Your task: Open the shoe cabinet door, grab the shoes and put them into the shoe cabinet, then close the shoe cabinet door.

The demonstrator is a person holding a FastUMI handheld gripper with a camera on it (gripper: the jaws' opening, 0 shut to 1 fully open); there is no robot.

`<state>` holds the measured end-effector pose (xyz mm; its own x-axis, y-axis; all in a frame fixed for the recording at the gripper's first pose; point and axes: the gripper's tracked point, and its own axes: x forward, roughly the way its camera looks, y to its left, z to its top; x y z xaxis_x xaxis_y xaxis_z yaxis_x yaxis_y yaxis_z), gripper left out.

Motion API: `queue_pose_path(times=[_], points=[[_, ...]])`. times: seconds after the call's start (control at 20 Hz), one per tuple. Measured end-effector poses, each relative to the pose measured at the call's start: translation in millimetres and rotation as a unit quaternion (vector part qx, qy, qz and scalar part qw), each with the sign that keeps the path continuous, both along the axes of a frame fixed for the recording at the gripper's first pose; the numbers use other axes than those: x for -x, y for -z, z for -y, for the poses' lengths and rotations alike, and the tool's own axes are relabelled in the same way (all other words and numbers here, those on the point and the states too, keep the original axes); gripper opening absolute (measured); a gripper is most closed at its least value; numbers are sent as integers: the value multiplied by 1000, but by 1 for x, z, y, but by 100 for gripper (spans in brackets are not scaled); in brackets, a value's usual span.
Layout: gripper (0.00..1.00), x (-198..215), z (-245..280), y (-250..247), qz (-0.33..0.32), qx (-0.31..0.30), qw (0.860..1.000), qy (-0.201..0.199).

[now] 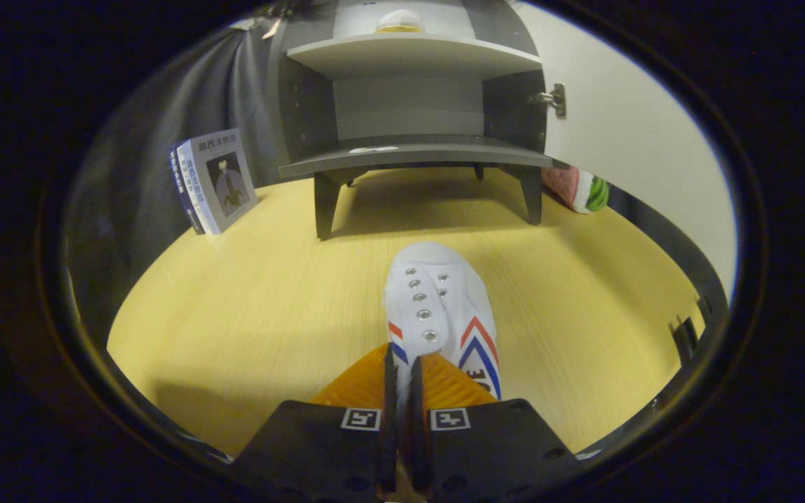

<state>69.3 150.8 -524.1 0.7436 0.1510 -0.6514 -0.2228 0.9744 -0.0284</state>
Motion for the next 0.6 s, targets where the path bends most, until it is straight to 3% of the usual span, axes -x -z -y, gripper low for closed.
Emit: queue_pose_path(times=[0.2,0.6], points=[[3,3,0,-3,-19,-32,999,-2],[3,-8,3,-31,-39,-70,997,-3]])
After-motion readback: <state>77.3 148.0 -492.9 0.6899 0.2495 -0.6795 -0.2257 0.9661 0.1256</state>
